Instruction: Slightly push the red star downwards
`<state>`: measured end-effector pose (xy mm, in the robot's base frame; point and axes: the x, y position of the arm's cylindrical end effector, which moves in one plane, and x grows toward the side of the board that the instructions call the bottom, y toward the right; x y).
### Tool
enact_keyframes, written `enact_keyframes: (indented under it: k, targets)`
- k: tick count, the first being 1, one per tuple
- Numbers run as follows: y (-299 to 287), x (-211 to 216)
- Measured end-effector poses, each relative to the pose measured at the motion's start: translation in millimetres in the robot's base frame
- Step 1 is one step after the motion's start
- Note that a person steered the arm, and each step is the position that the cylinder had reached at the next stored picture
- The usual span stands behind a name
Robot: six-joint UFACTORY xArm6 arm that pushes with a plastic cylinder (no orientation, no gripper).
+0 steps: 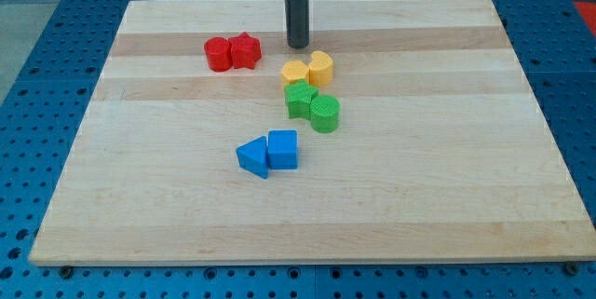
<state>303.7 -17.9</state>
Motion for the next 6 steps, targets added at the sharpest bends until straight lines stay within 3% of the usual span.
enact_keyframes:
  k: [1,3,6]
  targets:
    - [0,2]
    - [-28,-53]
    - [-63,-2]
